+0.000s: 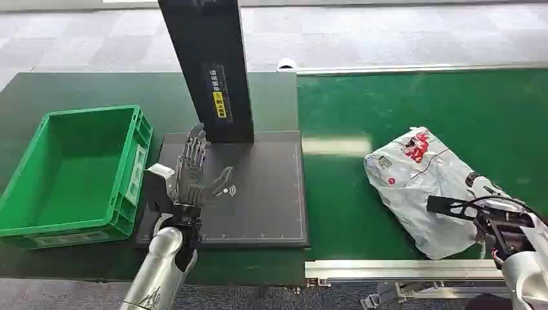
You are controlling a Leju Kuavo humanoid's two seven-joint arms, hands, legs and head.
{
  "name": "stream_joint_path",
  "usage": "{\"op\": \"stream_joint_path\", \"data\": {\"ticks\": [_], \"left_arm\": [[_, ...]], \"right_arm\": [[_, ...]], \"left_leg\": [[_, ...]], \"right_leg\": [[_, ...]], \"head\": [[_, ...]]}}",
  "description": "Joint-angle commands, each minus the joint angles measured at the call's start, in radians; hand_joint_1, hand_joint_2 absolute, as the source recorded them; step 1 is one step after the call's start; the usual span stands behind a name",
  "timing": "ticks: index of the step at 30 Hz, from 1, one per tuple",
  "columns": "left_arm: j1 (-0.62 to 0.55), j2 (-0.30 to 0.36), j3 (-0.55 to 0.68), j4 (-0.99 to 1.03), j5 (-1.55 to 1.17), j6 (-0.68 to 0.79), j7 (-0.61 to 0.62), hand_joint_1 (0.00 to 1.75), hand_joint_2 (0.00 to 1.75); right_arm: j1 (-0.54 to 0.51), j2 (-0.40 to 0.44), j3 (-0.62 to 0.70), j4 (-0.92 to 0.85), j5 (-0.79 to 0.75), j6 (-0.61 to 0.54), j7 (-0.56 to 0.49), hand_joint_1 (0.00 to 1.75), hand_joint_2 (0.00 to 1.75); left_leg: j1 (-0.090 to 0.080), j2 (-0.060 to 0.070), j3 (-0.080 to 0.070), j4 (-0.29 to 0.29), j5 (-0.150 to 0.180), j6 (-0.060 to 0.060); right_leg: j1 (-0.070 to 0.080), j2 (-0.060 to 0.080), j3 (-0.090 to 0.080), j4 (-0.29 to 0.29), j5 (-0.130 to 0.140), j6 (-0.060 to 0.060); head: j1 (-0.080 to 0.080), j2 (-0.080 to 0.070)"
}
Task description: Moved the parcel from conveyor to table for the left to box.
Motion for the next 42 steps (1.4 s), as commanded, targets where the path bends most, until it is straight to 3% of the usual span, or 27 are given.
{"op": "stream_joint_path", "data": {"ticks": [1, 3, 4, 5, 7, 9, 21, 27, 29, 30, 35, 37, 38, 40, 42], "left_arm": [[-0.018, 0.028, -0.015, 0.06, 0.008, 0.001, -0.002, 0.0, 1.75], [-0.023, 0.029, -0.02, 0.077, 0.009, 0.0, -0.003, 0.0, 1.75], [-0.031, 0.027, -0.022, 0.089, 0.009, 0.0, -0.003, 0.0, 1.75], [-0.041, 0.025, -0.025, 0.101, 0.009, 0.0, -0.002, 0.0, 1.75], [-0.057, 0.022, -0.028, 0.114, 0.011, 0.003, -0.006, 0.0, 1.75], [-0.068, 0.02, -0.029, 0.127, 0.014, 0.008, -0.007, 0.0, 1.75], [-0.081, 0.014, -0.023, 0.128, 0.014, 0.017, -0.002, 0.0, 1.75], [-0.07, 0.021, -0.016, 0.11, 0.011, 0.016, 0.001, 0.0, 1.75], [-0.038, 0.035, -0.004, 0.054, 0.014, 0.021, -0.002, 0.0, 1.75], [-0.012, 0.045, 0.006, -0.003, 0.018, 0.027, -0.033, 0.0, 1.75], [0.033, 0.048, 0.023, -0.112, 0.01, 0.028, -0.057, 0.0, 1.75], [0.041, 0.038, 0.034, -0.134, 0.01, 0.051, -0.096, 0.0, 1.75], [0.042, 0.039, 0.033, -0.14, 0.01, 0.051, -0.096, 0.0, 1.75], [0.051, 0.031, 0.046, -0.158, 0.019, 0.069, -0.111, 0.0, 1.75], [0.056, 0.026, 0.055, -0.168, 0.035, 0.074, -0.127, 0.0, 1.75]], "right_arm": [[-0.048, 0.065, -0.062, 0.054, -0.034, -0.021, -0.118, 0.0, 1.75], [-0.032, 0.071, -0.081, 0.06, -0.06, 0.059, -0.168, 0.0, 1.75], [-0.026, 0.072, -0.082, 0.062, -0.063, 0.079, -0.173, 0.09, 1.75], [-0.02, 0.074, -0.082, 0.06, -0.066, 0.092, -0.187, 1.41, 1.75], [-0.014, 0.082, -0.087, 0.056, -0.077, 0.115, -0.222, 1.41, 1.75], [-0.011, 0.092, -0.084, 0.053, -0.084, 0.142, -0.255, 1.68, 1.75], [-0.005, 0.118, -0.058, 0.035, -0.083, 0.161, -0.313, 1.75, 1.75], [-0.005, 0.13, -0.072, 0.009, -0.103, 0.056, -0.315, 1.75, 1.75], [-0.019, 0.148, -0.068, -0.017, -0.112, -0.101, -0.377, 1.75, 1.75], [-0.01, 0.184, -0.176, -0.077, -0.237, -0.28, -0.524, 1.75, 1.75], [-0.052, 0.231, -0.134, -0.177, -0.245, -0.405, -0.545, 1.75, 1.75], [-0.042, 0.24, -0.116, -0.241, -0.234, -0.565, -0.617, 1.75, 1.75], [-0.047, 0.246, -0.112, -0.242, -0.233, -0.563, -0.616, 1.75, 1.75], [0.004, 0.256, -0.125, -0.36, -0.264, -0.734, -0.698, 1.75, 1.75], [0.039, 0.255, -0.121, -0.428, -0.262, -0.785, -0.712, 1.75, 1.75]], "left_leg": [[-0.002, 0.004, 0.003, -0.002, 0.0, 0.0], [-0.001, 0.005, 0.003, -0.002, 0.0, 0.0], [0.0, 0.003, 0.001, -0.001, 0.0, 0.0], [-0.001, 0.003, 0.003, -0.002, 0.0, 0.0], [0.0, 0.001, 0.002, -0.001, 0.0, 0.0], [-0.001, 0.002, 0.004, -0.002, 0.0, 0.0], [0.0, 0.003, 0.003, -0.002, 0.0, 0.0], [0.0, 0.003, 0.003, -0.001, 0.0, 0.0], [-0.001, 0.004, 0.003, -0.002, 0.0, 0.0], [-0.001, 0.004, 0.002, -0.001, 0.0, 0.0], [-0.001, 0.015, 0.002, -0.001, -0.002, -0.001], [-0.001, 0.007, 0.001, -0.001, 0.0, -0.001], [0.0, 0.007, 0.002, -0.001, -0.001, -0.001], [0.0, 0.006, 0.0, -0.001, 0.0, 0.0], [0.0, 0.007, 0.001, -0.001, 0.0, 0.0]], "right_leg": [[-0.001, 0.001, 0.002, -0.001, 0.0, 0.001], [-0.001, 0.003, 0.002, -0.001, 0.0, 0.001], [0.0, 0.001, 0.001, -0.001, 0.0, 0.0], [-0.001, 0.001, 0.002, -0.001, 0.0, 0.0], [0.0, -0.001, 0.002, -0.001, 0.0, 0.0], [-0.001, -0.001, 0.003, -0.002, 0.0, 0.001], [0.0, 0.0, 0.002, -0.002, 0.0, 0.0], [0.0, 0.001, 0.002, -0.001, 0.0, 0.001], [-0.001, 0.001, 0.002, -0.001, 0.0, 0.001], [0.0, 0.003, 0.001, 0.0, 0.0, 0.0], [-0.001, 0.012, -0.002, 0.002, 0.001, -0.001], [-0.001, 0.005, -0.001, 0.001, 0.0, 0.0], [0.0, 0.006, -0.001, 0.001, 0.0, 0.0], [0.0, 0.005, -0.001, 0.001, 0.001, 0.0], [0.0, 0.005, 0.0, 0.0, 0.001, 0.0]], "head": [[0.0, 0.0], [0.0, 0.0], [0.0, 0.0], [0.0, 0.0], [0.0, 0.0], [0.0, 0.0], [0.0, 0.0], [0.0, 0.0], [0.0, 0.0], [0.0, 0.0], [-0.001, 0.0], [0.0, 0.0], [0.0, 0.0], [0.0, 0.0], [0.0, 0.0]]}}
